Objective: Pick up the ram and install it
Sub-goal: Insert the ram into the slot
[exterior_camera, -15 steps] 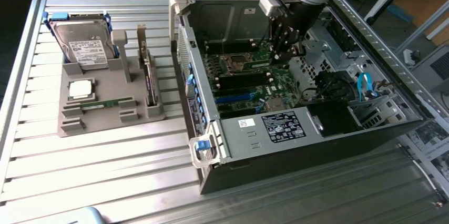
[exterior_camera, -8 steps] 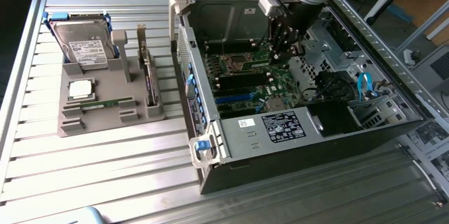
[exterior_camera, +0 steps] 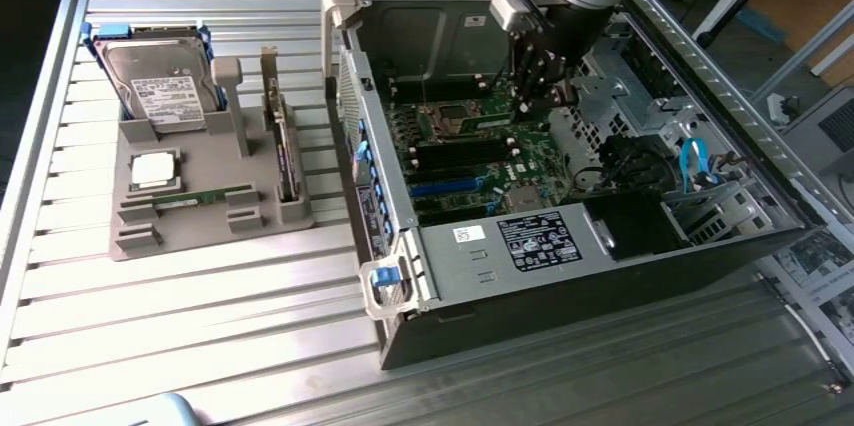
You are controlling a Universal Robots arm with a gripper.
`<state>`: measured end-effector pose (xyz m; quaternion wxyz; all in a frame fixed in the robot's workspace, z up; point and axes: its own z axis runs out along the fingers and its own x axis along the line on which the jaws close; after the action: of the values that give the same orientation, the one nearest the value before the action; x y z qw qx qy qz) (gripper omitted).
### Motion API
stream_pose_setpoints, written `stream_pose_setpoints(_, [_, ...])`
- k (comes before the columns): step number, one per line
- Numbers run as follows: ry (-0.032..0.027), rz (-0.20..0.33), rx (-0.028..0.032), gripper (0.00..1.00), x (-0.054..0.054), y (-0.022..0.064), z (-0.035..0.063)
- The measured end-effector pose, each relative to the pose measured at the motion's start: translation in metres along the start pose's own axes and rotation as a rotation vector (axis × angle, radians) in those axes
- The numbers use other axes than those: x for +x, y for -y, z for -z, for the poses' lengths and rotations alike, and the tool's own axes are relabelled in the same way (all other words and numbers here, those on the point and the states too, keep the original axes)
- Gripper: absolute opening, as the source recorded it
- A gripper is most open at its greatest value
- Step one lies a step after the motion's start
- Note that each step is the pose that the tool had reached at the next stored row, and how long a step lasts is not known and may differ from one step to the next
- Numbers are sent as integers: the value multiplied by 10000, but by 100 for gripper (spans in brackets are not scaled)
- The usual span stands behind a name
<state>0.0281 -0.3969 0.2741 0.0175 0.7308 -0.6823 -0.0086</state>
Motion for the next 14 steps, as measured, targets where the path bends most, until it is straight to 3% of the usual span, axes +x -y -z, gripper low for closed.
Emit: stream_pose_setpoints(14, [0, -2, 0, 13, -7, -3, -60])
